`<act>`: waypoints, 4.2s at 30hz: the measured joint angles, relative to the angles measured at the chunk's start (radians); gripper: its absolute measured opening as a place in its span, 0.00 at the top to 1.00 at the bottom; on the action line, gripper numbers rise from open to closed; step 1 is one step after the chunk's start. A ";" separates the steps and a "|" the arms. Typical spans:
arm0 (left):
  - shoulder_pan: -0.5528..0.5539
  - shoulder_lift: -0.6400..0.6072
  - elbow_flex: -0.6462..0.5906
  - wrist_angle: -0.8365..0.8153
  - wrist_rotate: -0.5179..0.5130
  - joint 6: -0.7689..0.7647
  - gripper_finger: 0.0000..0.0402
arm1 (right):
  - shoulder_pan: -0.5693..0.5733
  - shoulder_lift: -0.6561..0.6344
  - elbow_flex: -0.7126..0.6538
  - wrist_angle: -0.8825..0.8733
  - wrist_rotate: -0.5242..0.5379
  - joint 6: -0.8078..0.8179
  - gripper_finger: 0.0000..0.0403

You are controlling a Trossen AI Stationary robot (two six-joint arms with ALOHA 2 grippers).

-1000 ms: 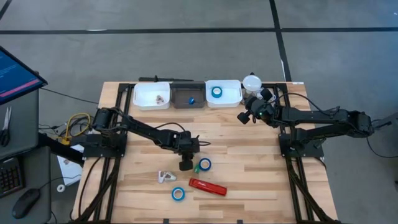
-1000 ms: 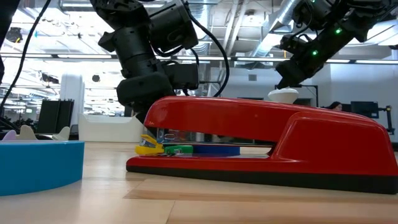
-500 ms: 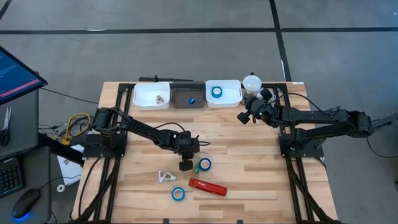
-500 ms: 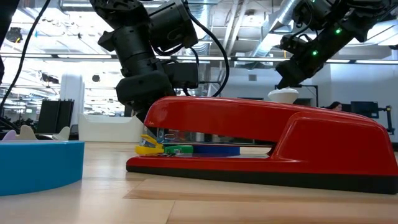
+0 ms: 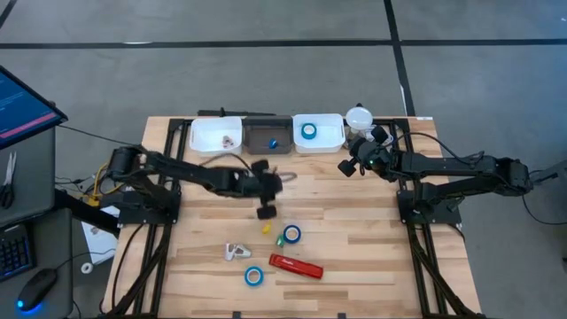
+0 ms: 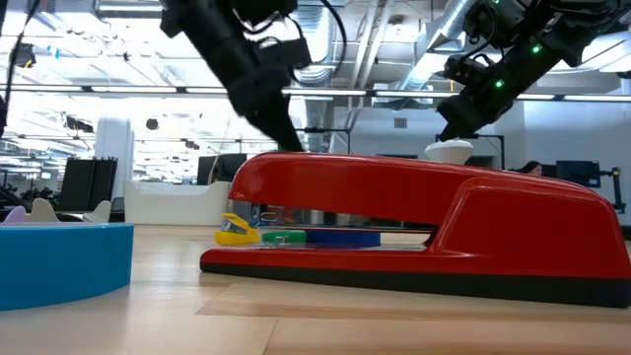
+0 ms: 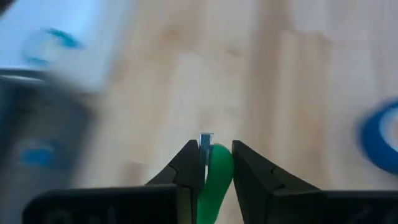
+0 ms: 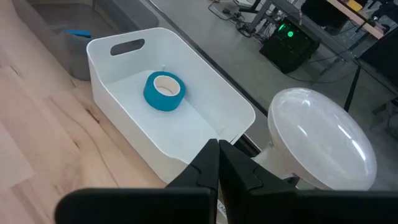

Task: Pick and place Stapler, Stapler remover, tape
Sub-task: Put the top green stapler into the black bin, then put the yellow stapler into the black bin

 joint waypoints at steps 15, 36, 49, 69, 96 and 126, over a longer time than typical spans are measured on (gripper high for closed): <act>0.324 -0.209 0.002 0.099 -0.033 0.117 0.86 | 0.000 0.000 0.000 0.009 0.000 0.000 1.00; 0.550 0.126 0.002 0.175 0.122 0.070 0.86 | -0.002 0.000 0.000 0.012 0.000 0.000 1.00; 0.599 0.184 0.002 0.216 0.141 -0.010 0.86 | -0.001 0.000 0.000 0.011 0.001 0.000 1.00; 0.605 0.184 0.002 0.219 0.144 -0.021 0.67 | -0.001 0.000 0.000 0.007 0.002 0.000 1.00; 0.256 -0.175 0.003 -0.071 0.149 -0.189 0.98 | -0.002 0.000 0.000 0.000 0.001 -0.011 1.00; -0.171 0.023 0.386 -0.598 0.073 -0.987 1.00 | -0.006 0.000 0.000 -0.037 0.000 0.052 1.00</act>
